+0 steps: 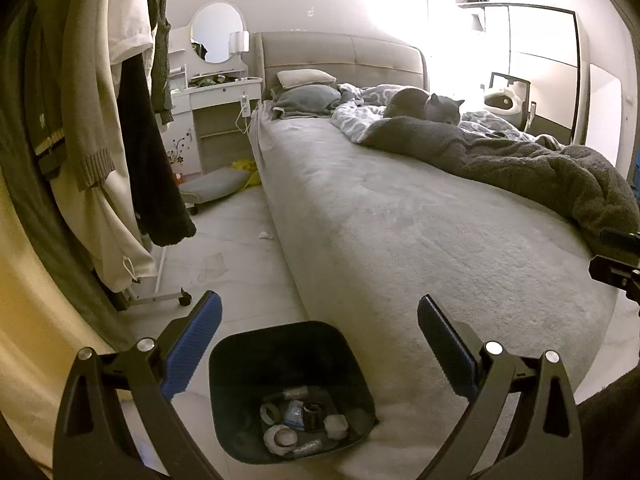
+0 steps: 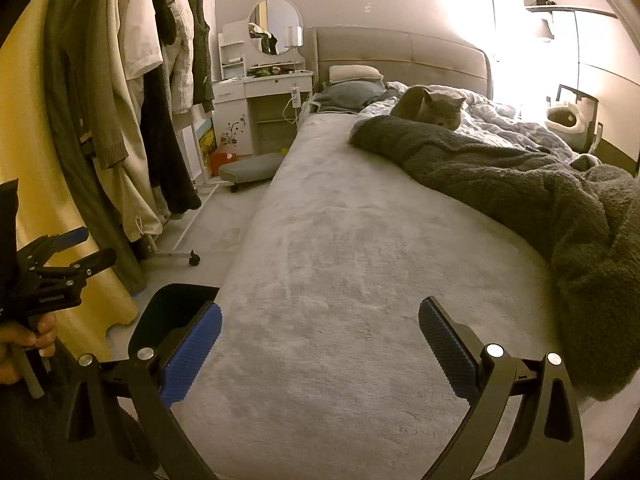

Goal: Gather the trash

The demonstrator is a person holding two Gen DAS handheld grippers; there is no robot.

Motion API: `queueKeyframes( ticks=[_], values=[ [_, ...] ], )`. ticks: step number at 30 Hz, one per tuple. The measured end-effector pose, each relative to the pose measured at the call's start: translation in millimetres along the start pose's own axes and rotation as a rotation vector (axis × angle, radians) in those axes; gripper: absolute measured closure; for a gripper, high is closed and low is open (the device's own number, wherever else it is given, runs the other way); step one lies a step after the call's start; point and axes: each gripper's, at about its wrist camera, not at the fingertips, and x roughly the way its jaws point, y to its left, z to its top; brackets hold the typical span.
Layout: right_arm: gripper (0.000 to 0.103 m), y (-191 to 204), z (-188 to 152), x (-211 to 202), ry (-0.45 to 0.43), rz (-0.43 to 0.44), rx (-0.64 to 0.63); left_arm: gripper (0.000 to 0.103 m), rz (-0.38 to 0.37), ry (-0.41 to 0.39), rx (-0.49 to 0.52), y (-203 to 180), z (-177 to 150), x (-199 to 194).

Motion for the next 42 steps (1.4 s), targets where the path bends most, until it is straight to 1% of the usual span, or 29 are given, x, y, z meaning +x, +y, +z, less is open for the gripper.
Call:
queueKeyframes(
  ticks=[42],
  values=[
    [0.003,1.5,-0.7,-0.1,0.001,0.000,-0.003,0.003,0.000,0.013,-0.007,-0.9,-4.2,0.9]
  ],
)
